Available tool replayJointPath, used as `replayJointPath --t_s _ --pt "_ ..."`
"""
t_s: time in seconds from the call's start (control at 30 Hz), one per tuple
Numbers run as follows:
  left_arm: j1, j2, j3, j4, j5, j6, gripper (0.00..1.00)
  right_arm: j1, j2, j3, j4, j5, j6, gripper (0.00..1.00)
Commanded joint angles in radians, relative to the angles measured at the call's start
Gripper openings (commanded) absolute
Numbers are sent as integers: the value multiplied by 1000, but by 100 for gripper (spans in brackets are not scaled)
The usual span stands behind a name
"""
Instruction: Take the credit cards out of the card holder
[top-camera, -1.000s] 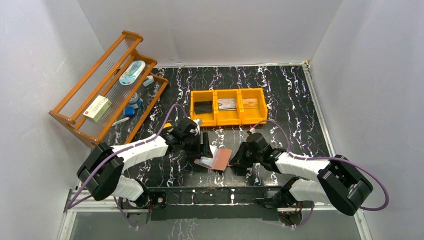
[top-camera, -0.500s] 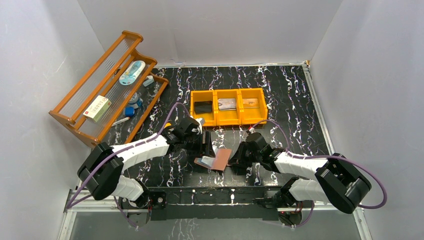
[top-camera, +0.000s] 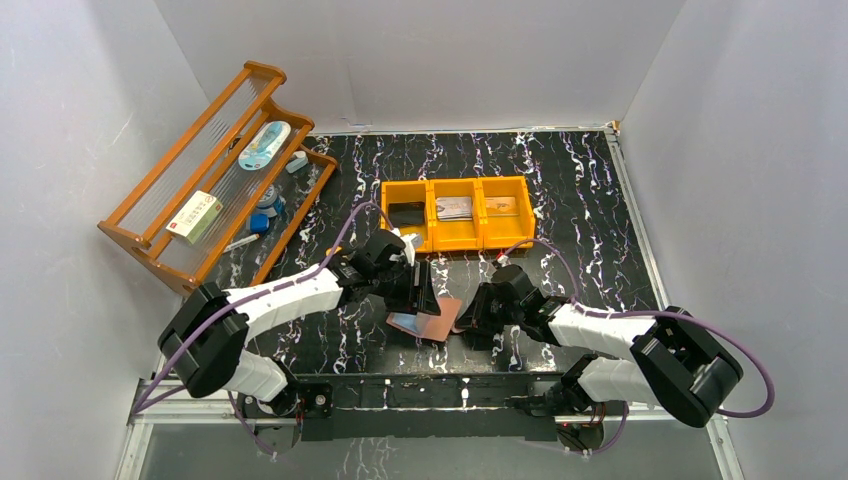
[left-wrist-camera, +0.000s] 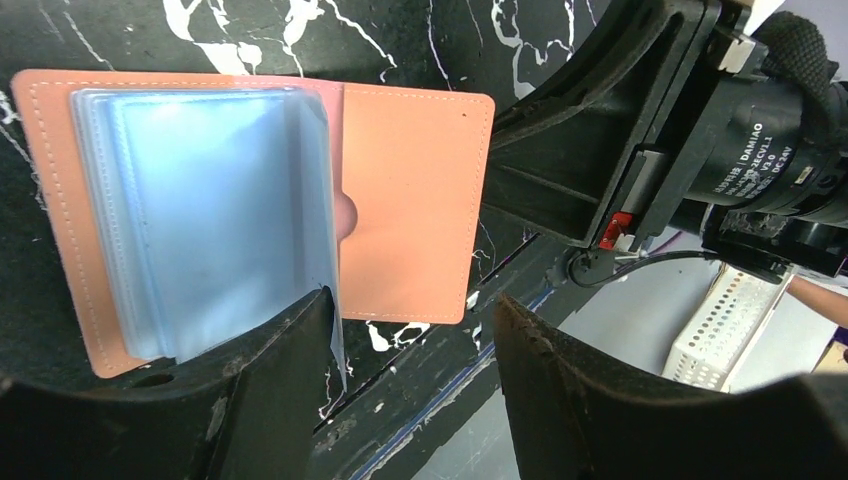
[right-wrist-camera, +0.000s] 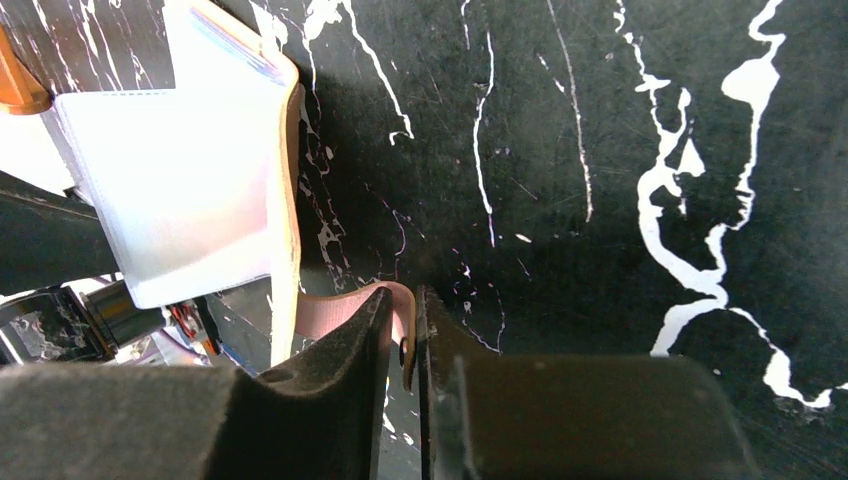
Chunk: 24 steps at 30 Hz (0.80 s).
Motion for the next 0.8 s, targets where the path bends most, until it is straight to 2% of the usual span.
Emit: replayJointPath --t_s 0.0,0.27,0.37,0.43,0.53,0.63,0.77 --pt "-28 16 35 7 46 24 58 -3 -7 5 -65 36 -20 25" --pt "-82 82 59 32 27 21 58 -3 -52 51 -117 60 -10 29" --pt "-94 93 58 49 21 14 58 -1 -109 51 -170 110 4 34" --pt "-102 103 55 67 22 5 55 -2 -158 52 -211 149 16 40" --pt "-115 125 56 75 19 2 49 -3 -234 56 -267 197 27 43" --pt "-122 139 50 77 7 -4 44 -1 -298 80 -314 228 24 43" --pt "-132 149 33 94 -7 -20 42 -3 -341 127 -344 246 15 40"
